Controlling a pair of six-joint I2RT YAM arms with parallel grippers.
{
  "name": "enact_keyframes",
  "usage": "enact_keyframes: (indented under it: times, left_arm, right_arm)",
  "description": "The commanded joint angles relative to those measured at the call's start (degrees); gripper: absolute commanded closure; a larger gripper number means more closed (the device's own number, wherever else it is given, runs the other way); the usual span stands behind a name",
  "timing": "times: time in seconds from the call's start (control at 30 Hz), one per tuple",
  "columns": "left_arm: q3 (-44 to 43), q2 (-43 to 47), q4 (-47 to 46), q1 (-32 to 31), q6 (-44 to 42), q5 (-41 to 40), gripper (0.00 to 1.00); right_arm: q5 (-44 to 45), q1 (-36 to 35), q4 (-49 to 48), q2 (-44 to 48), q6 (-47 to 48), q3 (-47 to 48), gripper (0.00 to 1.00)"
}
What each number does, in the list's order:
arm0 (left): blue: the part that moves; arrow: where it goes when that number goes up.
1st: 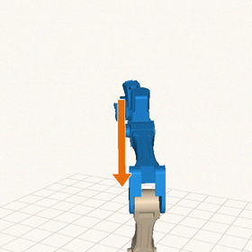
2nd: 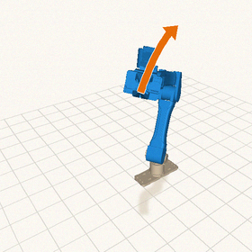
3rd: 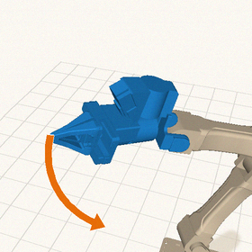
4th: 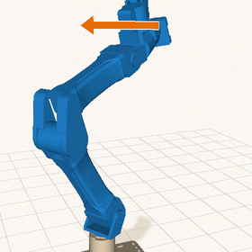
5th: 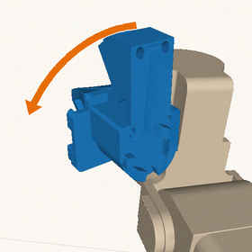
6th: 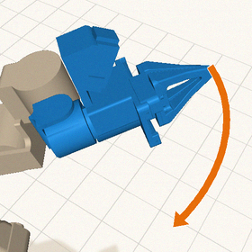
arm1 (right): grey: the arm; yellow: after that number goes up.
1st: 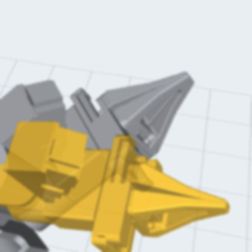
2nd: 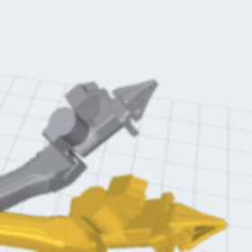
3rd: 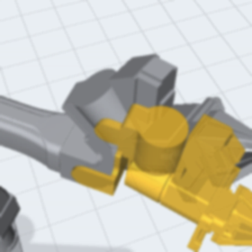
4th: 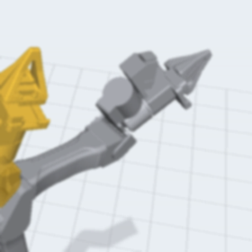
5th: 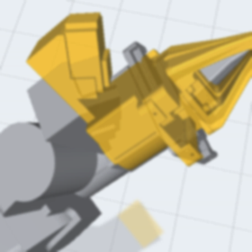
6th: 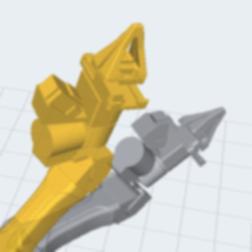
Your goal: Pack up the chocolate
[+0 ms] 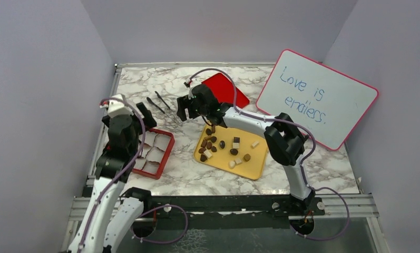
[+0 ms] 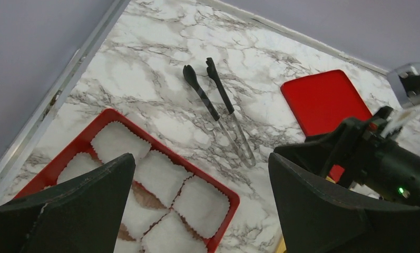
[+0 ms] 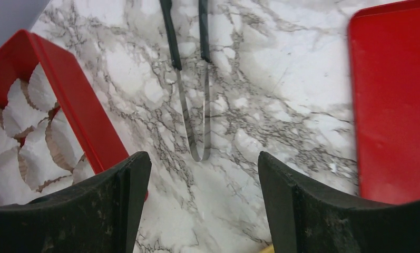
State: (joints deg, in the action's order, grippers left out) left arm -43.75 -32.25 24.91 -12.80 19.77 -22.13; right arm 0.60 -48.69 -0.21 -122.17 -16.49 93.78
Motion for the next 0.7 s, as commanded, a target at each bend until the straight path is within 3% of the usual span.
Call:
enact_keyframes:
  times: [0.0,0.3,0.5,0.67]
  left_arm:
    - [-8.6,-15.2,-1.3,0.2,8.7,-1.5,0.04]
    - [-21.5,-40.5,-2.1,0.1,22.1,2.5,0.13]
    - [-25.0,-51.4,-1.1,0.1,25.6,1.9,0.17]
    - [-26.3,-59.8,-0.3,-0.1,29.5,1.7,0.27]
  right_arm:
    - [7.1,0.2,1.9,9.1,1.0,-2.4,0.18]
    - [10.7,0.2,3.5,31.3,0.2,-22.1,0.01]
    - [9.7,0.2,2.6,46.0,-1.3,-33.1,0.0]
    - [7.1,0.2,2.0,52.1,-1.4,-36.7,0.0]
